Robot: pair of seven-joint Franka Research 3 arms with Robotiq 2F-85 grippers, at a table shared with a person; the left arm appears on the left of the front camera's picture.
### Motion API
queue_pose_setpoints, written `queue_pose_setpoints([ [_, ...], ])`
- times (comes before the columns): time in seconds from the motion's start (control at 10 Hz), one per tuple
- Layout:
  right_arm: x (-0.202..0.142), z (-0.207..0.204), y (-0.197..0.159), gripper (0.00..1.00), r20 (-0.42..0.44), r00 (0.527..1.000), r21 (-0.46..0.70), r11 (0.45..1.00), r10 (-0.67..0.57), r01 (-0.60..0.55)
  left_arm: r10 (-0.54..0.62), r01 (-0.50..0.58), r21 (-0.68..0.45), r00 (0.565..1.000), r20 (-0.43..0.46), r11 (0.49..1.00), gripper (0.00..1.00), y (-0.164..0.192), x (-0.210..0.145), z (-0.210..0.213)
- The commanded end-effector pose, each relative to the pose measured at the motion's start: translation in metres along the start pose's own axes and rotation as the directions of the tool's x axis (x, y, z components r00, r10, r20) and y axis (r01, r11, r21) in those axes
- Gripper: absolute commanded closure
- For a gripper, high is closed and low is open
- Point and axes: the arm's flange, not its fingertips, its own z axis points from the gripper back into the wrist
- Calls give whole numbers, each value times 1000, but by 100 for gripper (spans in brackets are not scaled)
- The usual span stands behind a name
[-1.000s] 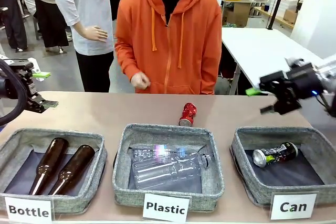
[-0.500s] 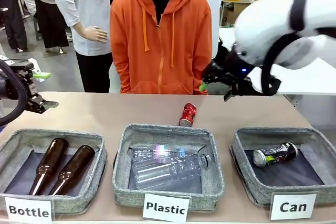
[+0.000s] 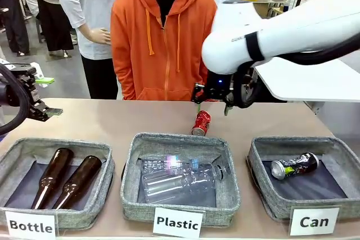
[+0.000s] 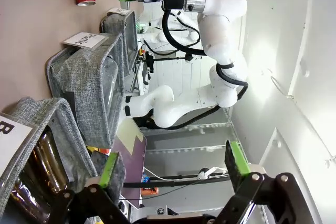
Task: Sort the can waste into the basket.
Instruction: Pick up the can waste from the table and place it in the right Fabric basket.
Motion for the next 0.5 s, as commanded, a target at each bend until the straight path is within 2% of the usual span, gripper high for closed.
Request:
queue_pose_setpoints([
  [0.0,21,-10,24,0,13,999,-42,998,-39,40,-25,25,-22,1000,7,999,0,-4,-1,0],
  [0.4,35,-49,29,0,64,991,-13,993,-119,120,-25,25,-22,1000,7,999,0,-4,-1,0],
])
